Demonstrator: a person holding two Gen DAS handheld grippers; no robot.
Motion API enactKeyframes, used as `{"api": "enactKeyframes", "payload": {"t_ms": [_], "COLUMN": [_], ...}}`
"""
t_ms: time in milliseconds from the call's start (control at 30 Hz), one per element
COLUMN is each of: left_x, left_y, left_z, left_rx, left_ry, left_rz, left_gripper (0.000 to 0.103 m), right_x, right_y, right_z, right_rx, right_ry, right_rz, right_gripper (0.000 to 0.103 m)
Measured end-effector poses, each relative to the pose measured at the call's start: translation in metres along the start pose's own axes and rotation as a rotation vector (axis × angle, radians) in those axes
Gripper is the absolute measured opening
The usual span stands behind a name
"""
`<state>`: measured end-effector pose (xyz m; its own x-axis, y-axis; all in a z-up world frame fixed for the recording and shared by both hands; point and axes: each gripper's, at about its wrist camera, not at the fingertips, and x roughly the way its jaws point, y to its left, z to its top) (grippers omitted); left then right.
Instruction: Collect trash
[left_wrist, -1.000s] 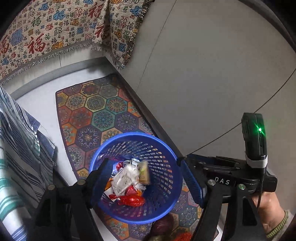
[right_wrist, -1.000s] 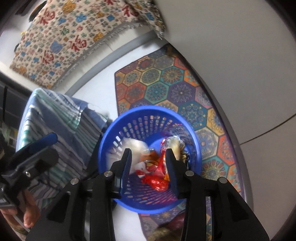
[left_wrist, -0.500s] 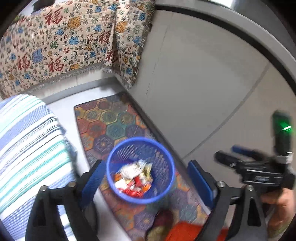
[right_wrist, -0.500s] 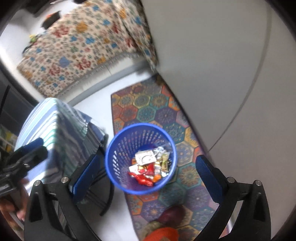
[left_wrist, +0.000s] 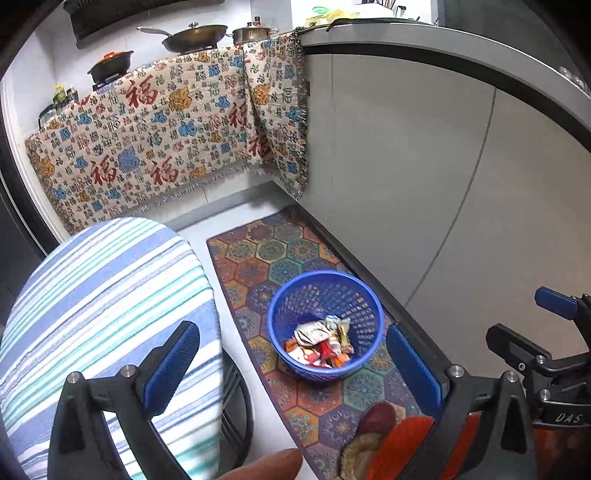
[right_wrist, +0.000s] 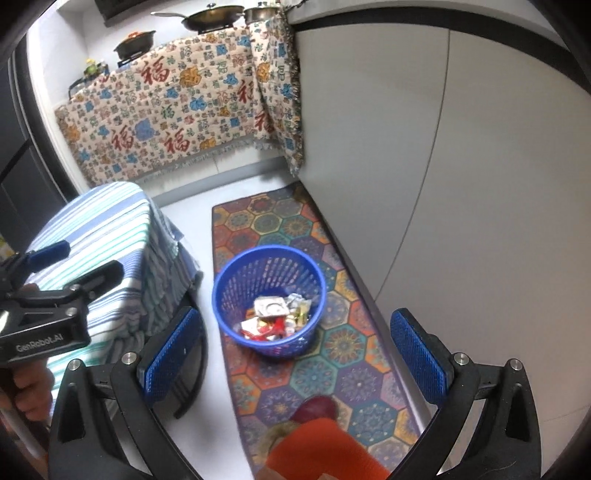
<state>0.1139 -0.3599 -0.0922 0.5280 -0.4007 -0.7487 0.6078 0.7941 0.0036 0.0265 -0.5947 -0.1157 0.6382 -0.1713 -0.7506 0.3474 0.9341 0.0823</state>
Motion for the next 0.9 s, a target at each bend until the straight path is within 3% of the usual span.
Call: {"api": "enactKeyframes", "payload": {"t_ms": [233, 900], "left_x": [-0.012, -0.022], "left_y": [0.005, 0.016], "left_z": [-0.005, -0.007], "left_rx": [-0.014, -0.037], "left_ry": [0.028, 0.031], "left_rz": [-0.052, -0.054], "left_gripper": [0.103, 0.103], "right_x": [-0.013, -0.020], "right_y": [0.012, 0.023], "right_z": [-0.008, -0.014], "right_rx": [-0.015, -0.036], "right_ry": [0.009, 0.018], "right_rz": [0.012, 0.014], "right_gripper": [0.103, 0.103]}}
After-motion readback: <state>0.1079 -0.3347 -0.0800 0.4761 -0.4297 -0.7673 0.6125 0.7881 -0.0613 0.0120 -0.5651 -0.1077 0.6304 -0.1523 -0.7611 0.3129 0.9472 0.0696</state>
